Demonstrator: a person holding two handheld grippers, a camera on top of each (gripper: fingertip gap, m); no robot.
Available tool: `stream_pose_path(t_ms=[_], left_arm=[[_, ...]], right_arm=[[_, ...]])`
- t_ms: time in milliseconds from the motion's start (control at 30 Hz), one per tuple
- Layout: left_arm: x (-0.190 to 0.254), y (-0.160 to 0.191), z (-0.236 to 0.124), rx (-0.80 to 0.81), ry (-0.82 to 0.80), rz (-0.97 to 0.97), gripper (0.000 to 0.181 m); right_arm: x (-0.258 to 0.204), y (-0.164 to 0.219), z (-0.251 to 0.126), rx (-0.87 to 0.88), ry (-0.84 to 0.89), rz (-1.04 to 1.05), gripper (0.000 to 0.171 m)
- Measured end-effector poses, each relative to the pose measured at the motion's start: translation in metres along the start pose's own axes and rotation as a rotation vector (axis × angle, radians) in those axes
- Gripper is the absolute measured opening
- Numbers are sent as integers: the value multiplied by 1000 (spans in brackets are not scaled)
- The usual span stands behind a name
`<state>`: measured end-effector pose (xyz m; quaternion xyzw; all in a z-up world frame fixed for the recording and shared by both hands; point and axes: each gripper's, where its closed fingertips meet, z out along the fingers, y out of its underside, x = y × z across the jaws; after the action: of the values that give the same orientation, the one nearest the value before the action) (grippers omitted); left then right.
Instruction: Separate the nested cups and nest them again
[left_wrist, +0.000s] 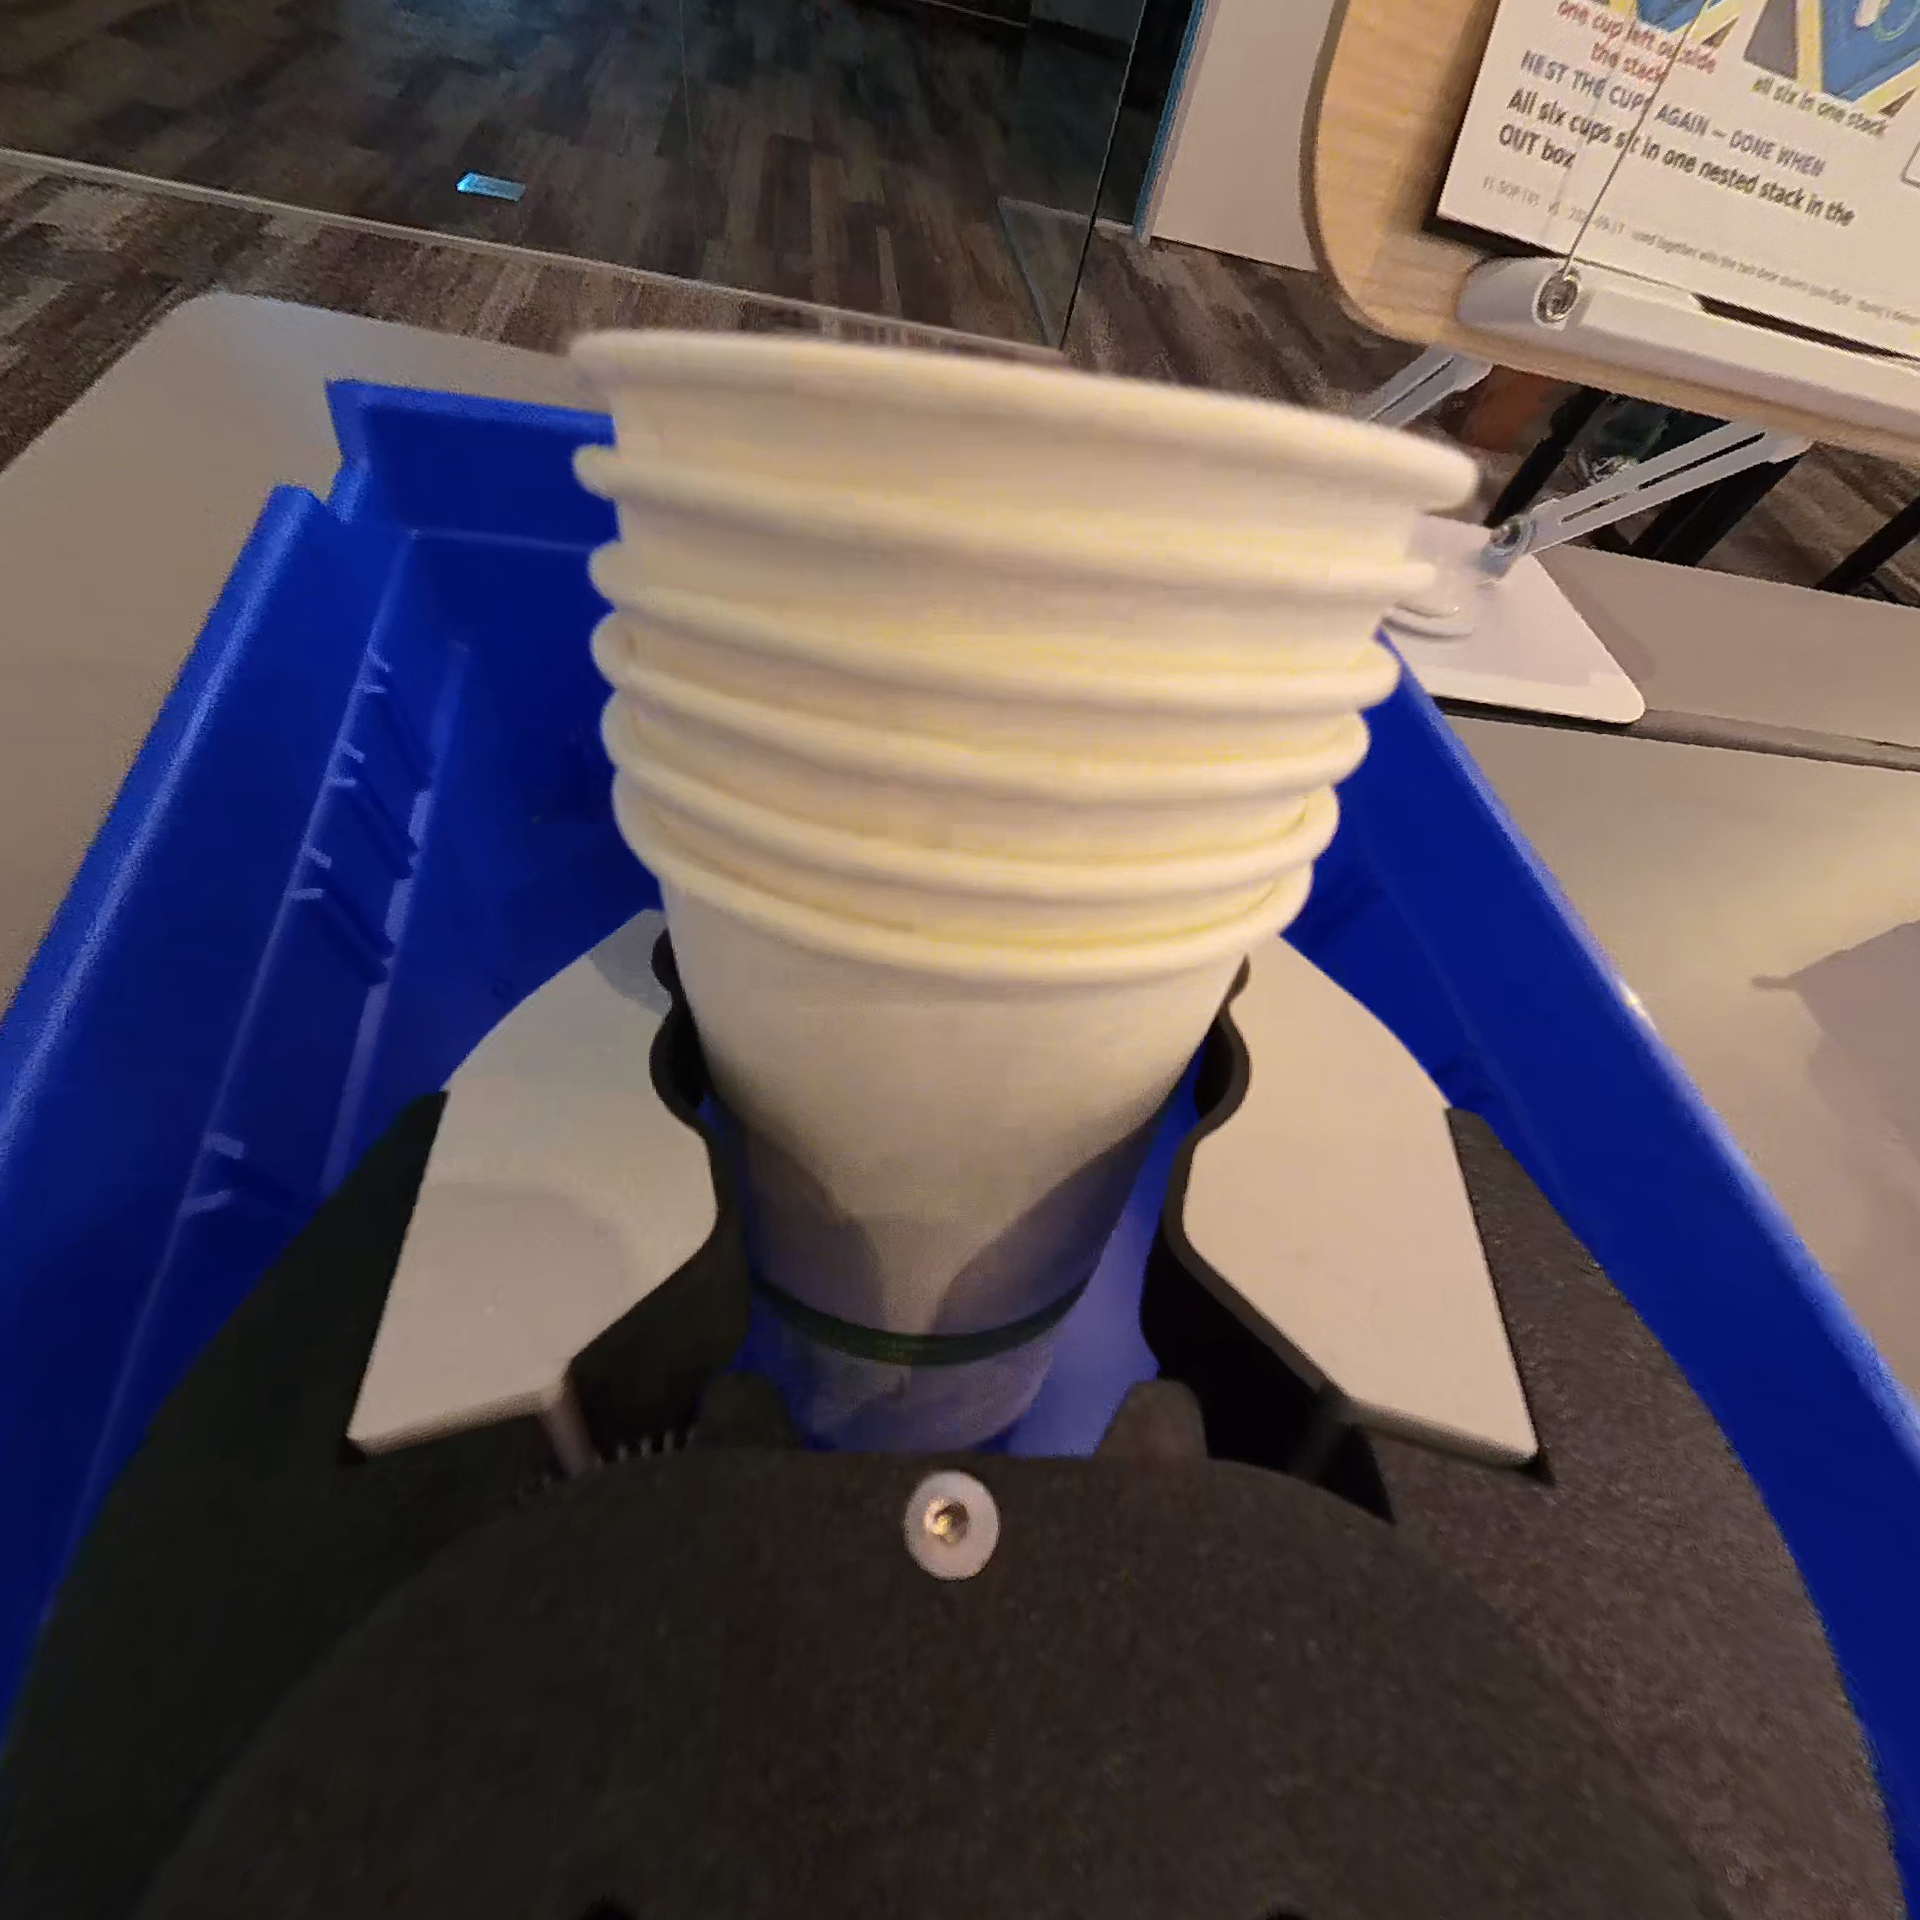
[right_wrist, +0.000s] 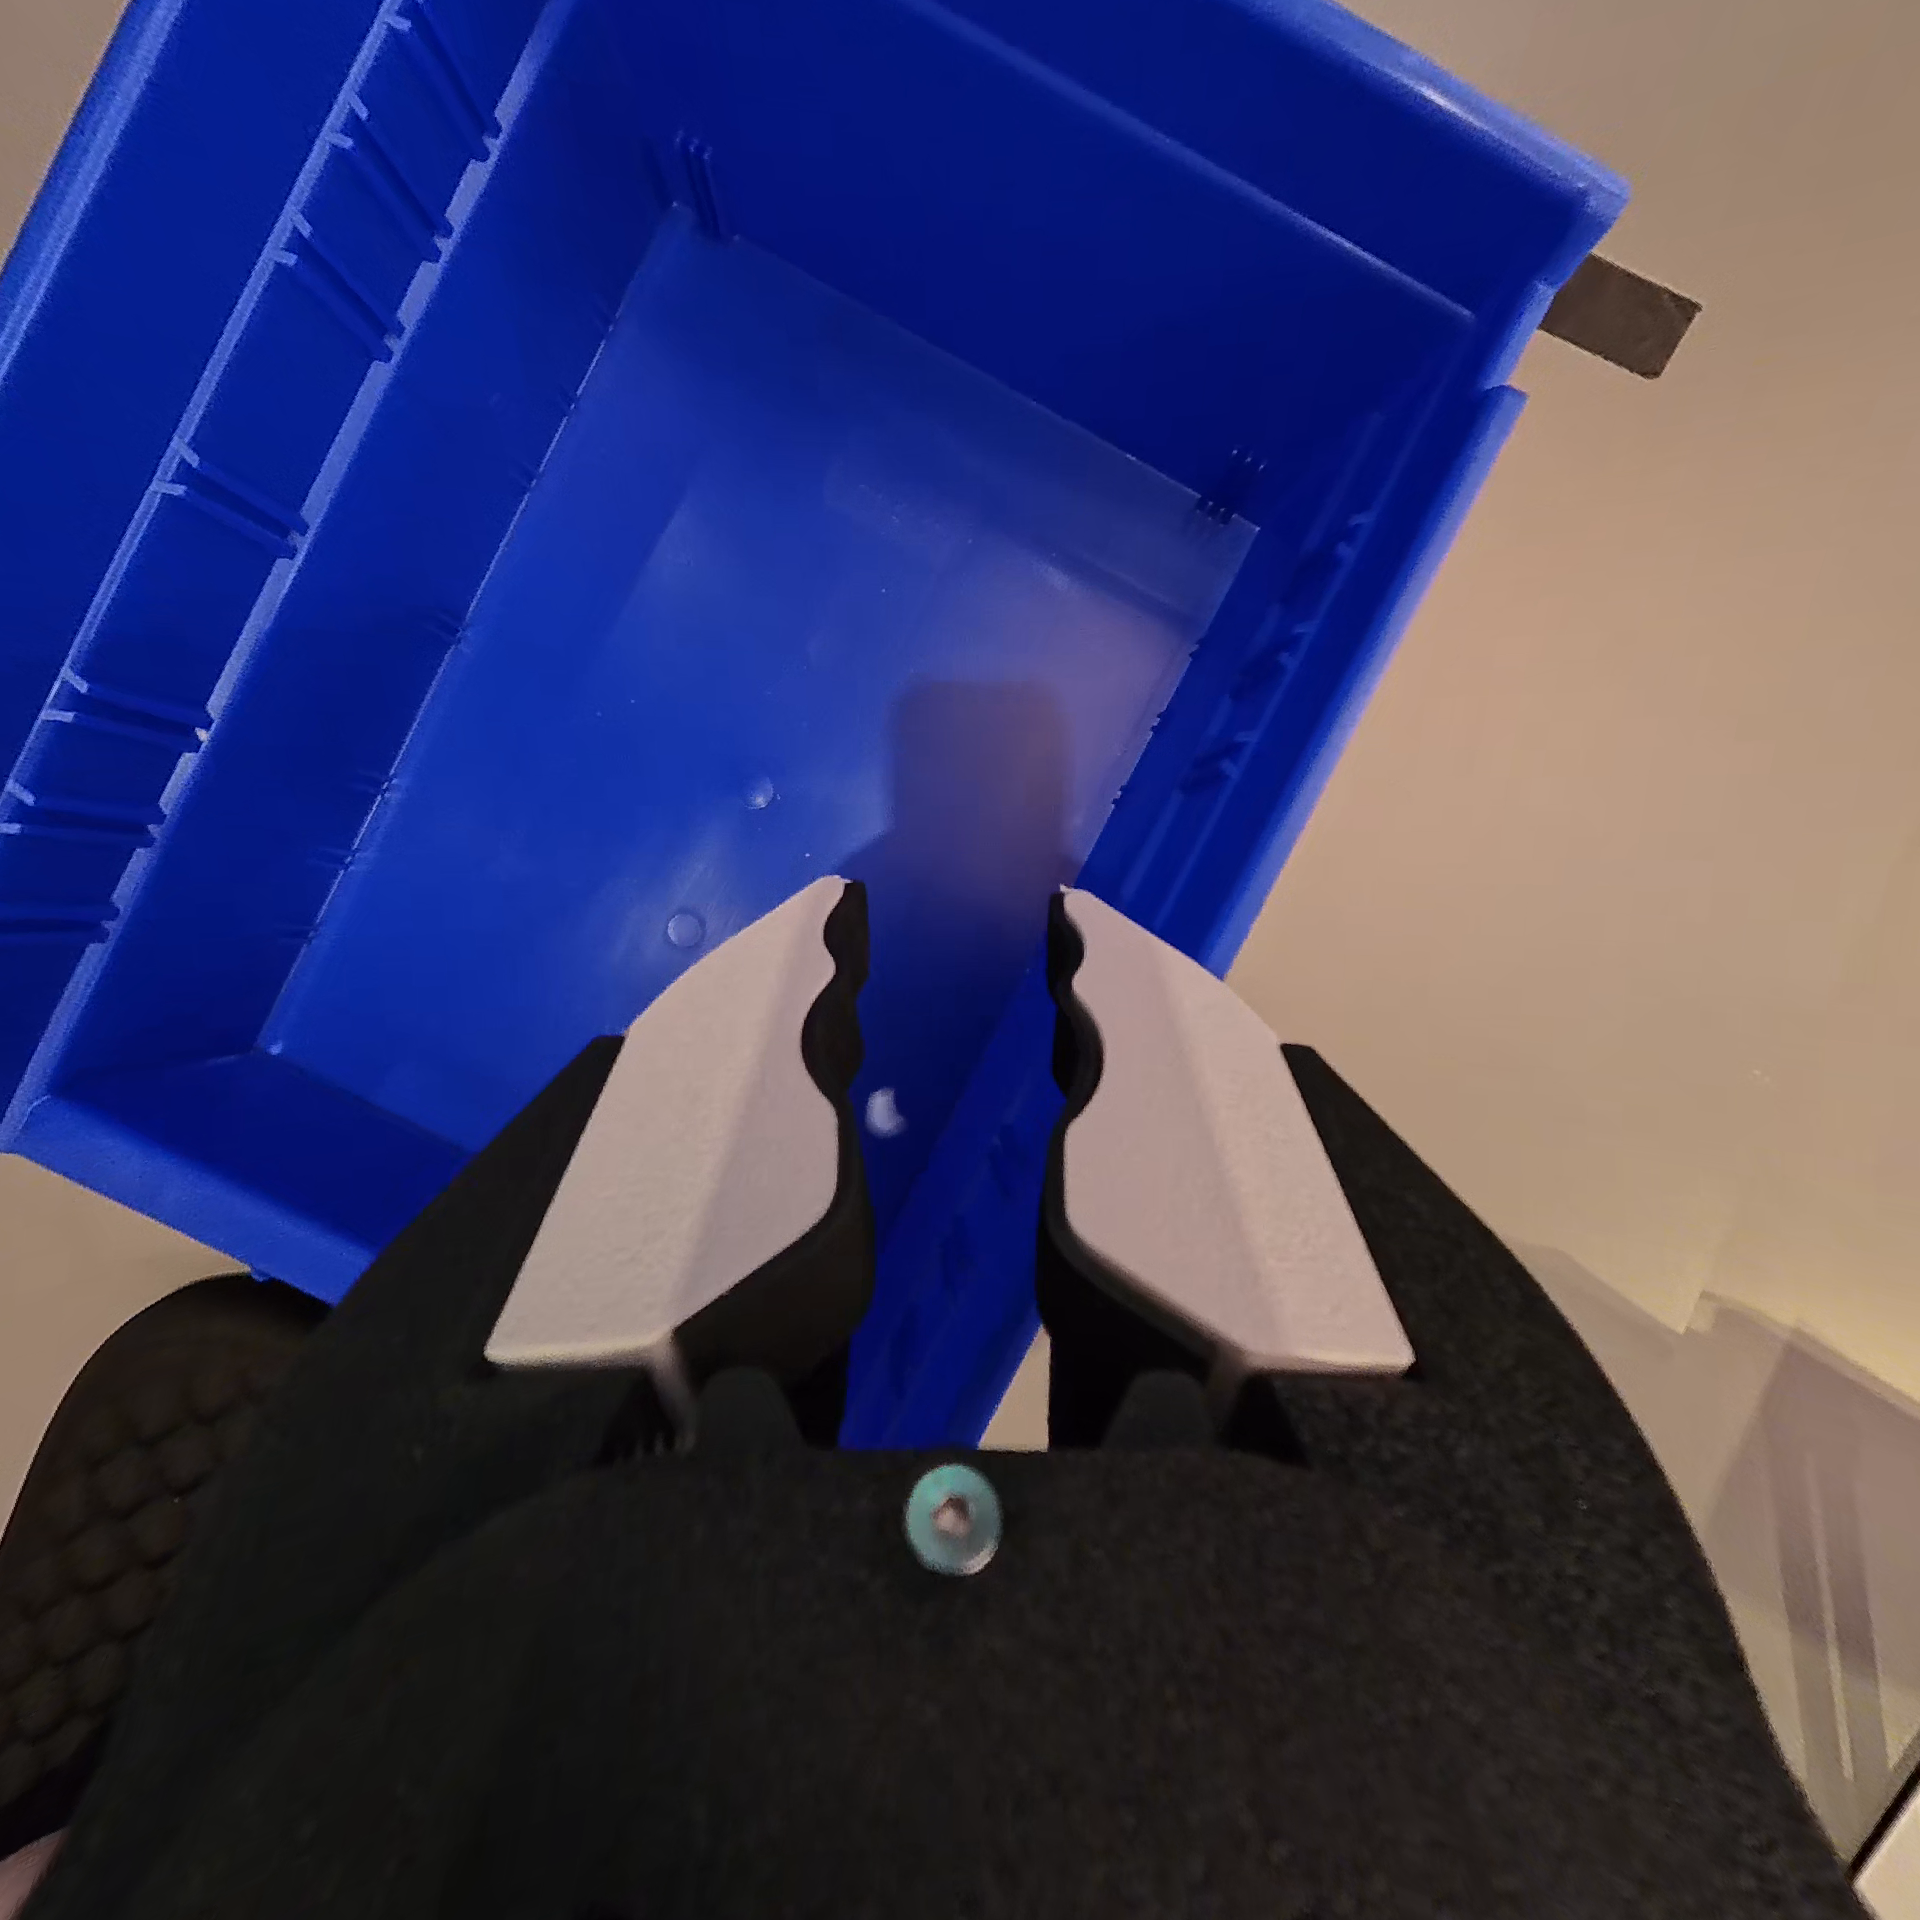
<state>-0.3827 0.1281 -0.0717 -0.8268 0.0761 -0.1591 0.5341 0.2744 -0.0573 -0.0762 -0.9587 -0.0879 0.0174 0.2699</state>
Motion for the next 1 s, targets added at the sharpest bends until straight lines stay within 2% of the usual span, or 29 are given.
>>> stream_pose_path(t_ms=[133,267,433,567,700,833,1000], left_arm=[[8,-17,-13,43,12,35,95],[35,-57,-37,134,84,71,95],[122,-109,-74,245,280,203,95],[204,-120,-89,263,438,350,95],[276,-121,-97,283,611,409,95],[332,-116,-94,258,767,413,95],[373,-98,-97,199,979,338,94]], right_arm=[[0,0,0,-7,4,-5,33],[1,-1,-1,-12,18,-11,33],[-4,-18,-20,57,59,-36,32],[-24,-49,-53,191,88,-86,32],[-75,-89,-88,386,28,-193,32],[-154,-125,-117,599,-195,-324,35],[-226,-137,-128,695,-423,-457,41]])
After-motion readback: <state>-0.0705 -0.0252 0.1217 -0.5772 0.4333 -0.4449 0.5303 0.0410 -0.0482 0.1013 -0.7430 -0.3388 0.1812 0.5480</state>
